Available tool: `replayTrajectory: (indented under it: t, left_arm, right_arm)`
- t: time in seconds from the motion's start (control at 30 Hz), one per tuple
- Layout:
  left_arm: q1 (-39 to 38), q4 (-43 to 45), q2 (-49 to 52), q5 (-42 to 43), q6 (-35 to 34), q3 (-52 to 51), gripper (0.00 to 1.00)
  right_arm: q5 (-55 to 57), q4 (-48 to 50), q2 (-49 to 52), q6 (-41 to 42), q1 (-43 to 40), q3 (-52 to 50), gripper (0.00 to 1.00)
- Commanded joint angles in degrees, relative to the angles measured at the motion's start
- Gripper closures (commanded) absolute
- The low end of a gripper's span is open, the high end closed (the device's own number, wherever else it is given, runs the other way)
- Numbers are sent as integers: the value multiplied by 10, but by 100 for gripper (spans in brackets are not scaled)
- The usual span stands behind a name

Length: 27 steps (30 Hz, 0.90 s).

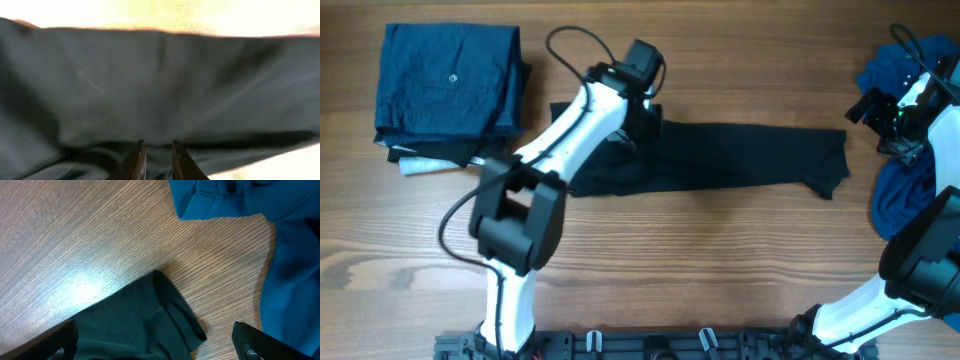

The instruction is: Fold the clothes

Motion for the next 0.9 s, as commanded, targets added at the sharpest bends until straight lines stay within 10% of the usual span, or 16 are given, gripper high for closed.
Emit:
replayTrajectory:
  t: [0.0, 0.43, 0.87]
  left_arm:
    - [-12, -19, 42, -16, -24, 2, 87]
    - [-92, -54, 61, -37, -29, 2, 89]
    - [73, -110, -51, -43, -29, 22, 75]
  right_arm:
    - [8, 2, -10, -4, 2, 7, 1]
    - [8, 2, -10, -4, 2, 7, 1]
    - [8, 2, -10, -4, 2, 7, 0]
